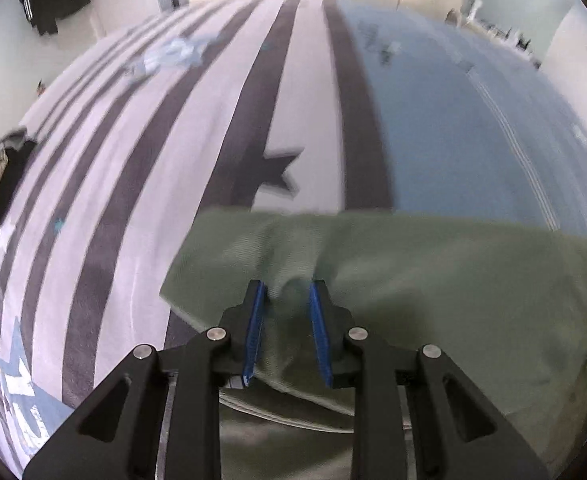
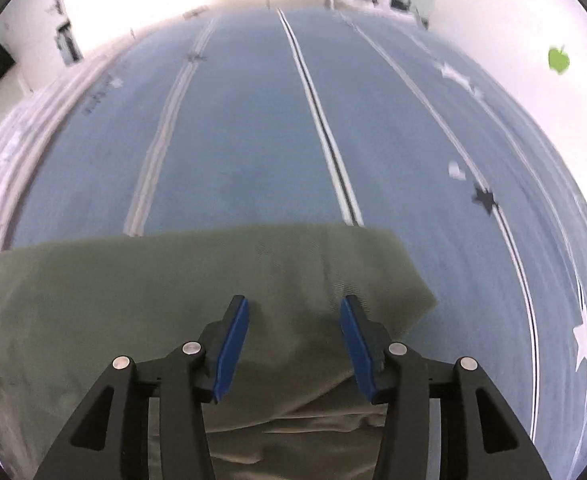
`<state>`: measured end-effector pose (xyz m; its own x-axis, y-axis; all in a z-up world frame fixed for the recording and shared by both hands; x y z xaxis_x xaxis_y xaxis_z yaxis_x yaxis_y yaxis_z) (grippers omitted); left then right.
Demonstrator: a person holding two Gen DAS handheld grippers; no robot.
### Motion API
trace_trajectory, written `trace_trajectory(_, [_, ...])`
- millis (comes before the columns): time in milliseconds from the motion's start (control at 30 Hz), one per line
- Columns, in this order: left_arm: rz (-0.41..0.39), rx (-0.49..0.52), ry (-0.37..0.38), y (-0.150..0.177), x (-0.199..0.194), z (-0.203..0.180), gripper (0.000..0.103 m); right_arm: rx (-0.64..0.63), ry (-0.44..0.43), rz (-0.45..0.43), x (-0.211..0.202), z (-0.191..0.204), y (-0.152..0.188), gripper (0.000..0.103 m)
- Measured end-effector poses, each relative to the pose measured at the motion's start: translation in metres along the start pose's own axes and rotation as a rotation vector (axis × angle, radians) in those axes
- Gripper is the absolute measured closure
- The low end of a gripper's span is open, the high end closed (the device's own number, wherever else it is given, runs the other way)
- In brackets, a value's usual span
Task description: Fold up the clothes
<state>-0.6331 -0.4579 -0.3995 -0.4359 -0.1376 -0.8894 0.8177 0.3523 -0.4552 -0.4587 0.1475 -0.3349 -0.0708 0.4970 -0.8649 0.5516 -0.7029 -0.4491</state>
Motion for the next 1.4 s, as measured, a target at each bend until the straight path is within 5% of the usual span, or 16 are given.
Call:
trace_trajectory(233, [0.016, 0.019, 0.001, 0.004, -0.005, 0.017, 0.066, 0.028, -0.021, 0.028, 0.016, -0.038, 0.013, 0.054])
trace_trajectory(567, [0.05, -0.118, -0.002, 0.046, -0.049, 0.073, 0.053, 0.043, -0.05, 0.017, -0.013, -0.068, 0.022, 0.047])
trace_trajectory(900, [0.122, -0.108, 0.031, 0.177, -0.121, 0.076, 0.053, 0.015, -0.096, 0.09, -0.052, -0.062, 0.131, 0.047])
trace_trajectory(1167, [0.223, -0.148, 0.007, 0.323, -0.176, 0.099, 0.053, -0.059, -0.132, 0.208, -0.077, -0.069, 0.245, 0.047])
trace_trajectory(1400, [0.299, -0.088, 0.032, 0.423, -0.194, 0.107, 0.053, 0.005, -0.081, 0.265, -0.095, -0.1, 0.333, 0.047])
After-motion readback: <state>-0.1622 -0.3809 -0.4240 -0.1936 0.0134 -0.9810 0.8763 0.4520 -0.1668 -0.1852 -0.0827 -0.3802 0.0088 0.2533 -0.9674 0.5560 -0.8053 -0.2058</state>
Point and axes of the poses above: each gripper's, at about its wrist camera, not at the fingertips, and x roughly the way its jaws point, z to its left, y to its underside, the point moved 7 cm from there along x, roughly the way its jaws point
